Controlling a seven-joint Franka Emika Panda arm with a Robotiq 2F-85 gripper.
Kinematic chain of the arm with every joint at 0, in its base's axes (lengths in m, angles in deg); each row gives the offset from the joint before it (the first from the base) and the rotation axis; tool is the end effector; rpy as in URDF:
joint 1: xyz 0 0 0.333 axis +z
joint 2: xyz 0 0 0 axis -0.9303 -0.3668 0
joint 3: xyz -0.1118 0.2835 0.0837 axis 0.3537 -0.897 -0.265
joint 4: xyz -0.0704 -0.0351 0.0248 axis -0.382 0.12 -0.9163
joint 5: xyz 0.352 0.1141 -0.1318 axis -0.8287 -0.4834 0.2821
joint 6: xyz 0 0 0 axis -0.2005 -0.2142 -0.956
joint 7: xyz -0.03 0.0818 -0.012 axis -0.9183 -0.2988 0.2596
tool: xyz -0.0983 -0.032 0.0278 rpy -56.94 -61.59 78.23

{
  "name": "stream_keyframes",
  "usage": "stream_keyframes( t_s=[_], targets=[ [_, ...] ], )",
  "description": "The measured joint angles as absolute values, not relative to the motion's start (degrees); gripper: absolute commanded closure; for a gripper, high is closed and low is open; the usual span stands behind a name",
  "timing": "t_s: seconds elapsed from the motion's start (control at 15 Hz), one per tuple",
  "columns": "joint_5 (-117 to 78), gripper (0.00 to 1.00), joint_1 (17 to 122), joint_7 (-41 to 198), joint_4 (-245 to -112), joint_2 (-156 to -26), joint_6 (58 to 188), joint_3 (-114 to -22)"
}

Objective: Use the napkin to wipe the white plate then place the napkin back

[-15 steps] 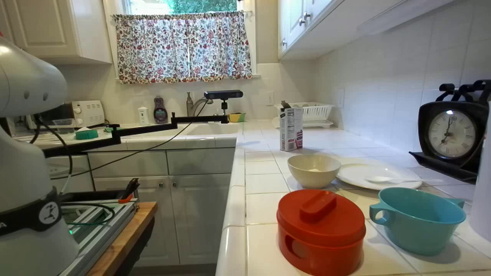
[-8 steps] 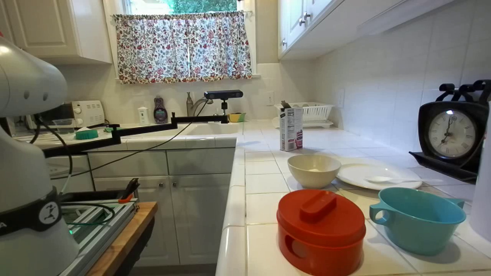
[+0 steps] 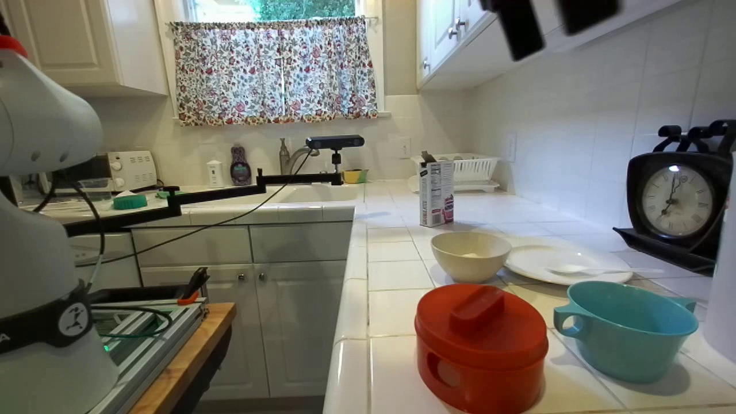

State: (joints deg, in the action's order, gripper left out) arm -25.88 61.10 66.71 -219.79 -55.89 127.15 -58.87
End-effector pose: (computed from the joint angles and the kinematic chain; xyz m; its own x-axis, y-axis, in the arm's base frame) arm 0.4527 -0.1751 0.5066 0.8724 -0.2669 0.4095 -0.2557 -0.9632 -0.0829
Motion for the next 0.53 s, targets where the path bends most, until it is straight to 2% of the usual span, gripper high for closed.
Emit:
stream_keyframes(
  t_s=[0.27, 0.53],
  targets=[
    [-26.90, 0.00, 60.91, 64.97, -211.91, -68.80, 138.76, -57.34],
    [-28.53, 0.00, 60.51, 64.13, -205.86, -76.33, 141.70, -57.09]
  ],
)
